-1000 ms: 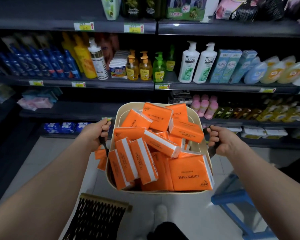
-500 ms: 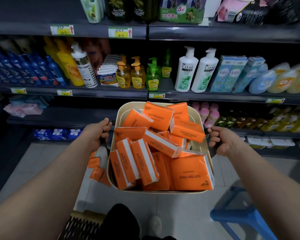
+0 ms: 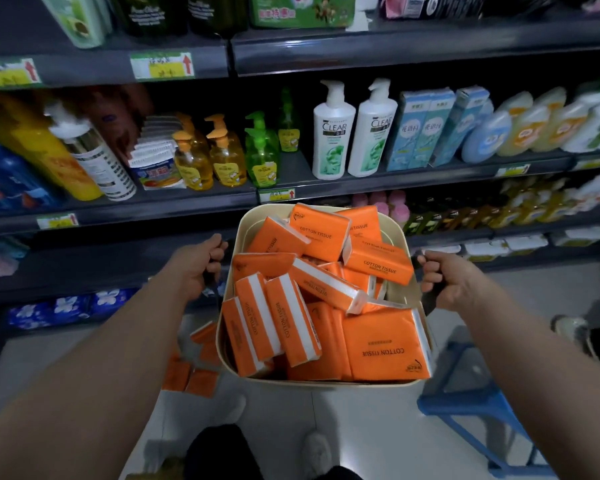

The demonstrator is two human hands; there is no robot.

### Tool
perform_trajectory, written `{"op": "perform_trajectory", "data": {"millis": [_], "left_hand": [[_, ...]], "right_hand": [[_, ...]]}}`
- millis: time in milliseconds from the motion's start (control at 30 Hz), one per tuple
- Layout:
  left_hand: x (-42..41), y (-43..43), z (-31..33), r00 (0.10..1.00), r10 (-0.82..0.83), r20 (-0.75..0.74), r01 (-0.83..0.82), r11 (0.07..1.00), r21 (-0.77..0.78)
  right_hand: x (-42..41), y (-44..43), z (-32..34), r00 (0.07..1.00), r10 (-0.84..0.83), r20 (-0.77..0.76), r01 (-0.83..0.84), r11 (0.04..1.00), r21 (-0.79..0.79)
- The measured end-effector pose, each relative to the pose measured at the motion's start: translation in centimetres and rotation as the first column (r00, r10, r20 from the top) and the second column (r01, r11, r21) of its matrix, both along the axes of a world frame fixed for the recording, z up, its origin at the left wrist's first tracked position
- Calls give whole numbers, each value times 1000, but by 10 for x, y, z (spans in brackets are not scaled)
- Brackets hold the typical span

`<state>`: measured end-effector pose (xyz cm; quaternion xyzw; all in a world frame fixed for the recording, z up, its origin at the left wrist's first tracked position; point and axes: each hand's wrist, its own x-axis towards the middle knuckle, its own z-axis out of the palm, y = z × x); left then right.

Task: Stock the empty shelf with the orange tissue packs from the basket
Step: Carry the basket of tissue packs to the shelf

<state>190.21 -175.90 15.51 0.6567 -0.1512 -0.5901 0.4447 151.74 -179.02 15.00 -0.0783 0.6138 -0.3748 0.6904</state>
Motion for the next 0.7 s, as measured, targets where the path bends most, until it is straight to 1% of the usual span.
{"op": "perform_trajectory", "data": {"millis": [167, 333, 567, 700], "left_hand": [[10, -35, -16, 994, -110, -15, 110, 992, 62], [33, -72, -38, 959, -283, 21, 280, 955, 102], [58, -109, -63, 860, -508, 50, 500, 859, 111], [64, -111, -83, 824, -565, 51, 555, 822, 129]], "right_hand": [[8, -2, -12, 995, -94, 18, 94, 995, 31], [37, 10, -26, 970, -243, -4, 243, 969, 43], [82, 62, -55, 900, -435, -25, 435, 899, 55], [100, 95, -84, 847, -527, -68, 531, 843, 89]]}}
